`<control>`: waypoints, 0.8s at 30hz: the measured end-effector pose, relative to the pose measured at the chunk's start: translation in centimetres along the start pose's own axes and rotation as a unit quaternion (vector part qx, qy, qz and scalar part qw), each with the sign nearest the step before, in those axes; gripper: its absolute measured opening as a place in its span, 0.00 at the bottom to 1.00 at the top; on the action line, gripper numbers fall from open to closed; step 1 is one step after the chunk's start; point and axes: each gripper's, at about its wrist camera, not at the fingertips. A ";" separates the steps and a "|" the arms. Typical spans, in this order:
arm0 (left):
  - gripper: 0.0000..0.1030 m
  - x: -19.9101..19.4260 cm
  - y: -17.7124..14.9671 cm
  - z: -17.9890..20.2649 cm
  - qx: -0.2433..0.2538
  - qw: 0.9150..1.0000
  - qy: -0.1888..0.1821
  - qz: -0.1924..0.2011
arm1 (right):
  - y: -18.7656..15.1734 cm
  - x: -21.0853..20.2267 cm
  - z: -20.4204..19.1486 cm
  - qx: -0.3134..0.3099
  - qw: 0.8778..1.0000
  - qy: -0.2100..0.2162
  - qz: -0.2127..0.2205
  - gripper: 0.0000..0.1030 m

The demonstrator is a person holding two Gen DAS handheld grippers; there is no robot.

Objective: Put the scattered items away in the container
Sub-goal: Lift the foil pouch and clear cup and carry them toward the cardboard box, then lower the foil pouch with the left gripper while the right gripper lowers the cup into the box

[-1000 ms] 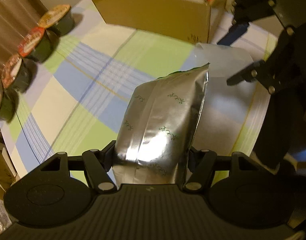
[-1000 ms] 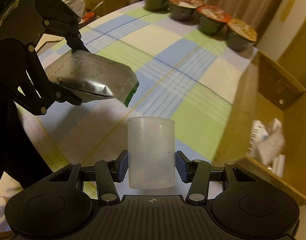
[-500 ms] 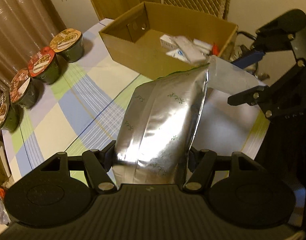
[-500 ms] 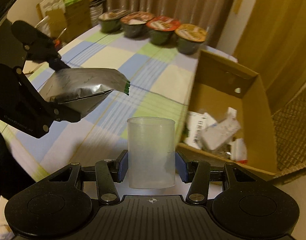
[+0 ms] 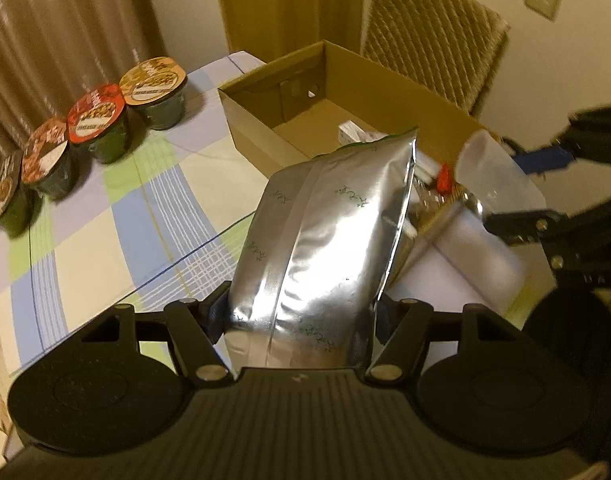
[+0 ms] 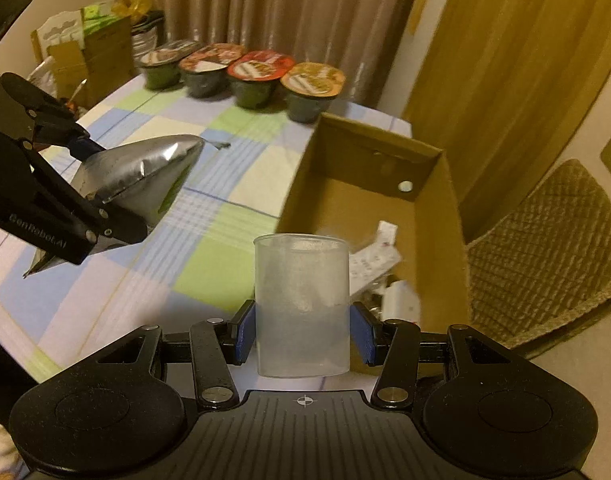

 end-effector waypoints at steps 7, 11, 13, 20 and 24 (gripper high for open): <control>0.62 0.5 2.4 0.2 -0.034 0.999 -0.010 0.015 | 0.7 0.4 2.2 0.008 1.000 -0.017 0.007 0.50; 0.62 0.9 3.5 0.5 -0.056 0.998 -0.015 0.023 | 1.0 0.9 3.3 0.017 1.000 -0.024 0.007 0.50; 0.62 1.2 4.1 0.5 -0.072 0.997 -0.021 0.027 | 1.0 1.3 3.8 0.021 0.999 -0.028 0.005 0.50; 0.62 2.3 6.3 0.7 -0.128 0.990 -0.051 0.038 | 1.4 2.3 5.5 0.039 0.999 -0.037 0.005 0.50; 0.62 3.4 7.5 0.5 -0.163 0.983 -0.071 0.038 | 1.6 2.9 6.6 0.048 0.998 -0.044 0.006 0.50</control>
Point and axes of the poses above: each gripper's, at about its wrist camera, not at the fingertips, and x roughly the way its jaws point, z to its right, y to its top, and after that the axes turned 15 degrees about -y, right-handed
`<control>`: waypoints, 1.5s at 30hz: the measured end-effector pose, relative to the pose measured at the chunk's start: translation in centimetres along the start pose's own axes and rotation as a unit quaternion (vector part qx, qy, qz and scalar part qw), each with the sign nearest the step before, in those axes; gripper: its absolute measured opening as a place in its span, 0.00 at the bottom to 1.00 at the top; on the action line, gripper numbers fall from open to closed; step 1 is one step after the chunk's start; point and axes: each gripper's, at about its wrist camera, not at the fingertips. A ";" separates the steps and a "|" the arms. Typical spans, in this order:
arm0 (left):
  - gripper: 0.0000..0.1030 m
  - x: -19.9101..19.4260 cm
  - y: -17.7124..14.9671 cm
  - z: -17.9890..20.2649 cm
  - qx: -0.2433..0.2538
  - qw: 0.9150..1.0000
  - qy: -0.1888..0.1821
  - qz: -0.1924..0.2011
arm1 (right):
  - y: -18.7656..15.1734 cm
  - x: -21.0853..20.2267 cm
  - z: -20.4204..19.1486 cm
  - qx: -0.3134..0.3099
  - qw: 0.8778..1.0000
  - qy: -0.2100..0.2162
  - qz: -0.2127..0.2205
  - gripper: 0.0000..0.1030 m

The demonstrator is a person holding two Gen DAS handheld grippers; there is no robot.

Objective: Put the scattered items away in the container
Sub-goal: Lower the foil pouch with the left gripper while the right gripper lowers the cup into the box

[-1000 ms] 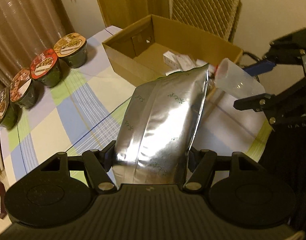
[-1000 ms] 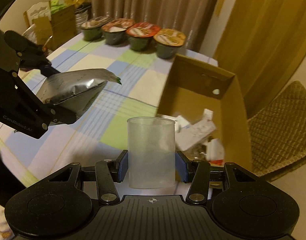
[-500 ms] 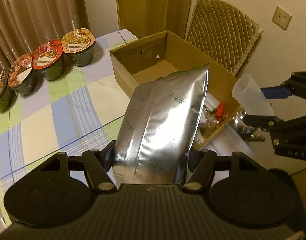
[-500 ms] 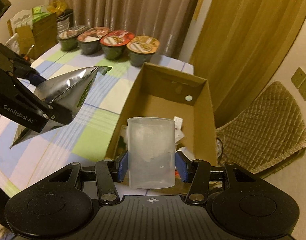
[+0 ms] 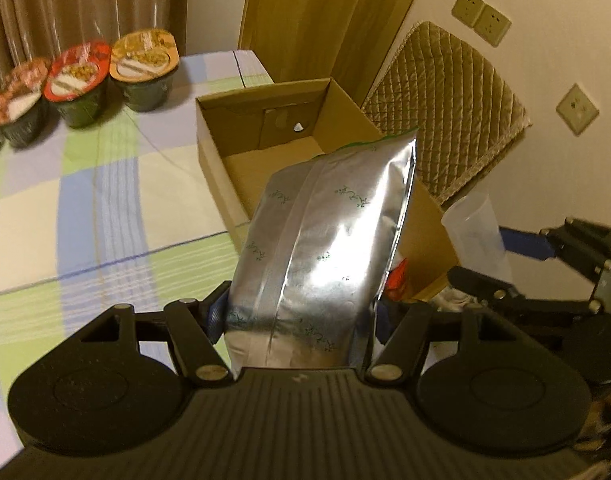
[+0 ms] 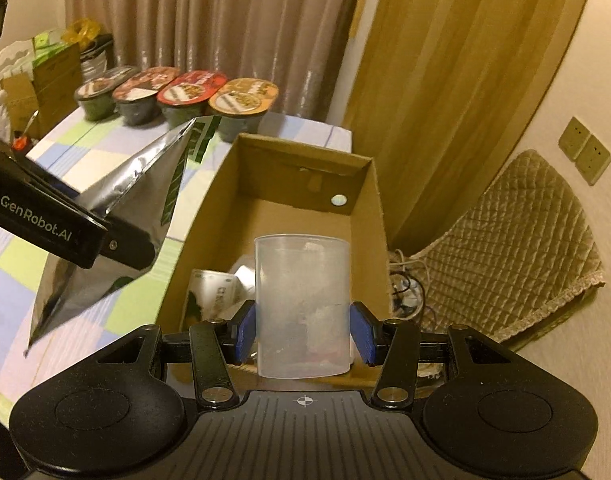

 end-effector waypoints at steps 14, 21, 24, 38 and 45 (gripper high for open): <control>0.62 3.1 2.5 -1.3 -0.108 0.994 -0.027 0.015 | 0.7 2.5 1.8 0.018 1.000 -0.014 0.001 0.50; 0.62 3.8 4.1 -2.0 -0.153 0.987 -0.038 0.032 | 1.5 3.6 2.0 0.023 1.000 -0.015 0.002 0.50; 0.62 4.1 4.6 -2.3 -0.168 0.984 -0.043 0.039 | 1.9 4.2 2.1 0.025 1.000 -0.016 0.002 0.50; 0.62 5.8 6.6 -4.1 -0.229 0.970 -0.054 0.063 | 3.6 7.1 3.1 0.054 0.998 -0.013 -0.002 0.50; 0.62 6.7 7.2 -4.6 -0.254 0.963 -0.042 0.077 | 4.2 8.2 3.1 0.065 0.998 -0.012 -0.004 0.50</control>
Point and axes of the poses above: each gripper's, at about its wrist camera, not at the fingertips, and x roughly the way its jaws point, z to its right, y to its top, and after that the axes turned 15 degrees about -y, right-handed
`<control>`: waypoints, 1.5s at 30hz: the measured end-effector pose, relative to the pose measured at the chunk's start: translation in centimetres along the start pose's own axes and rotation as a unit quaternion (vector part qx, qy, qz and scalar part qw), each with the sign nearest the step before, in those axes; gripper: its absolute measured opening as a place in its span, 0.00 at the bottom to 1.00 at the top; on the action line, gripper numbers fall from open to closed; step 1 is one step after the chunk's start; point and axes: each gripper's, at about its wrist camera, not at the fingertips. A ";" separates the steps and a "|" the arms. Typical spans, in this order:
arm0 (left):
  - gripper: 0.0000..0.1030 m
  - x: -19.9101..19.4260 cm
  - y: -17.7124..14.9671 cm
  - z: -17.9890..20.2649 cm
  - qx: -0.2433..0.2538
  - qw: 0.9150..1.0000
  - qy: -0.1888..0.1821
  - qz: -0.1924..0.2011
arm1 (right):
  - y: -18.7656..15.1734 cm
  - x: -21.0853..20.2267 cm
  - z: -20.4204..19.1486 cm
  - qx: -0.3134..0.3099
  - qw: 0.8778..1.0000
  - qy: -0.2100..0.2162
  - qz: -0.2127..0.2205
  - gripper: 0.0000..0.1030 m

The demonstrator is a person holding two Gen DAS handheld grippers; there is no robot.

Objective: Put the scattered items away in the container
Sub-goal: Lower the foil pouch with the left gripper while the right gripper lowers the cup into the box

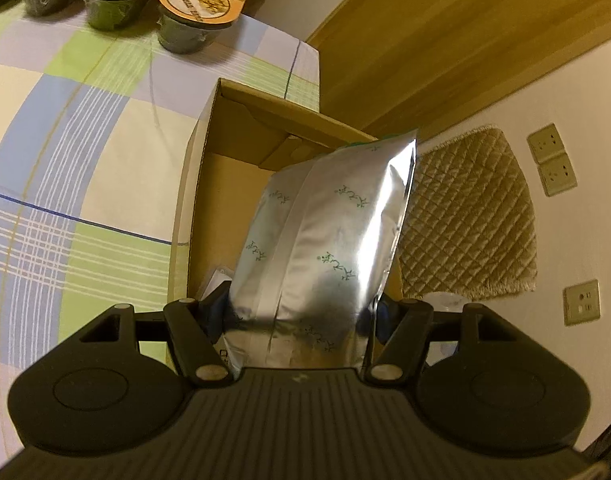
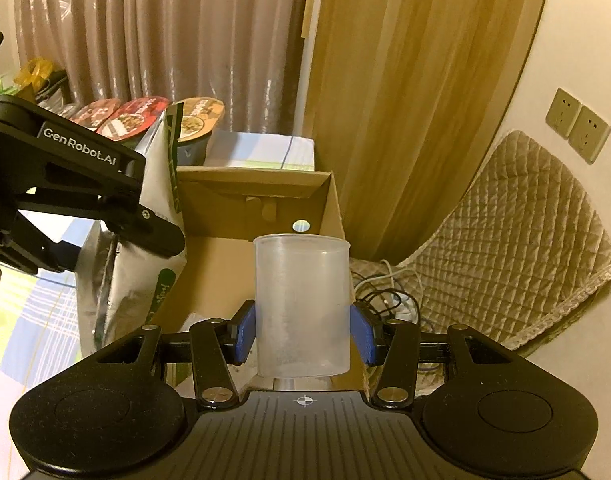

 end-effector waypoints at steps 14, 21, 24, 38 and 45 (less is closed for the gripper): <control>0.62 0.9 0.6 0.5 -0.007 0.999 0.036 0.024 | 0.7 1.4 0.4 0.012 1.000 0.001 -0.005 0.50; 0.62 1.3 0.6 0.2 -0.010 0.999 0.039 0.026 | 1.3 1.9 0.3 0.012 1.000 0.005 -0.005 0.50; 0.62 1.4 0.6 0.2 -0.012 0.999 0.038 0.027 | 1.3 2.1 0.2 0.012 1.000 0.006 -0.006 0.50; 0.72 1.3 1.2 0.3 -0.012 0.998 0.032 0.050 | 1.3 2.5 0.1 0.012 1.000 0.005 -0.007 0.50; 0.73 0.9 1.3 0.6 0.000 0.997 0.033 0.063 | 1.3 2.5 0.0 0.010 1.000 0.004 -0.006 0.50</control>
Point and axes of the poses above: each gripper's, at about its wrist camera, not at the fingertips, and x roughly the way its jaws point, z to its right, y to its top, and after that the axes turned 15 degrees about -y, right-handed
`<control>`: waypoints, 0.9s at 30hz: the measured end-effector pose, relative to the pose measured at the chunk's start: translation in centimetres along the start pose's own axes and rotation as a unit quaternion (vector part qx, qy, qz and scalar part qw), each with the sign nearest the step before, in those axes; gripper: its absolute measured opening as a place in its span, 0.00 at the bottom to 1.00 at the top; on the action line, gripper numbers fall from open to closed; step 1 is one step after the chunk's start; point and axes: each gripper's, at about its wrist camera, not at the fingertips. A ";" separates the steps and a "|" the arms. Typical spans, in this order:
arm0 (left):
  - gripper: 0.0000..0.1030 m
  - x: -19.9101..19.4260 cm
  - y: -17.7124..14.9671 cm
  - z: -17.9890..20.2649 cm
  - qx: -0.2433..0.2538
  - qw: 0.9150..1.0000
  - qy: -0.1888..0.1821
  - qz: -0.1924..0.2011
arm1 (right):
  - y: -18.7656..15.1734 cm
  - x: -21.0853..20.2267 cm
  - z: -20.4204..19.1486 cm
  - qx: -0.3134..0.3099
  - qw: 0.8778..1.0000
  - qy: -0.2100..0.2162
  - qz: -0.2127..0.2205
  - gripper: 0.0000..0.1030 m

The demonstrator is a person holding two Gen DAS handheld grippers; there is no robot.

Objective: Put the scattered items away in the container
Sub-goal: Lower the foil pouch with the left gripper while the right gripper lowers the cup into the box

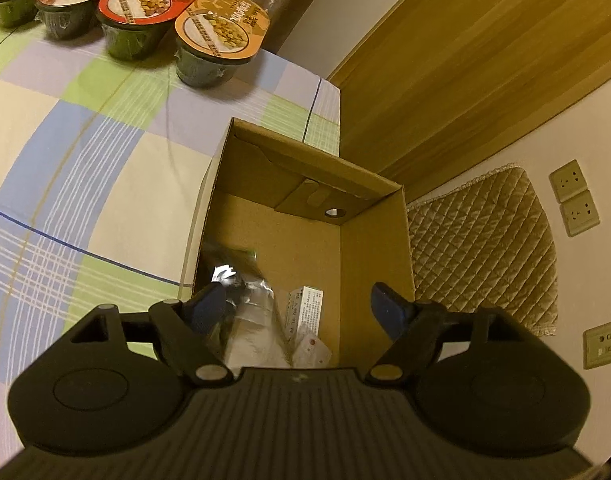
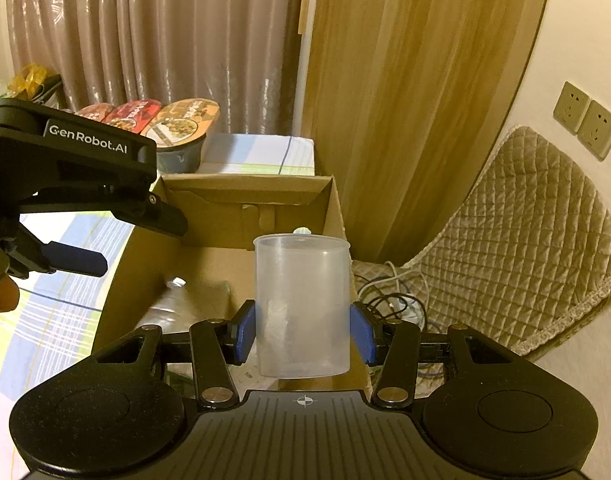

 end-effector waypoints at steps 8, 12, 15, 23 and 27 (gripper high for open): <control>0.73 -0.5 0.2 -0.3 0.000 1.000 -0.001 0.001 | 0.2 -0.2 -0.2 -0.004 1.000 -0.001 0.003 0.50; 0.73 -1.0 0.5 -0.7 0.000 1.000 0.002 0.004 | 0.4 -0.4 -0.3 -0.006 1.000 -0.001 0.005 0.50; 0.73 -1.6 0.9 -1.1 0.008 1.000 0.007 0.004 | 0.5 -0.3 -0.4 -0.010 1.000 0.003 0.006 0.51; 0.74 -2.8 1.5 -3.9 0.008 0.999 0.031 0.007 | 1.0 1.0 -2.2 -0.025 0.999 0.022 -0.002 0.51; 0.74 -3.2 1.7 -4.9 0.008 0.999 0.040 0.008 | 1.4 1.3 -2.9 -0.019 0.998 0.049 0.016 0.51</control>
Point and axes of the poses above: each gripper's, at about its wrist camera, not at the fingertips, and x roughly the way its jaws point, z to its right, y to its top, and after that the axes turned 15 degrees about -y, right-handed
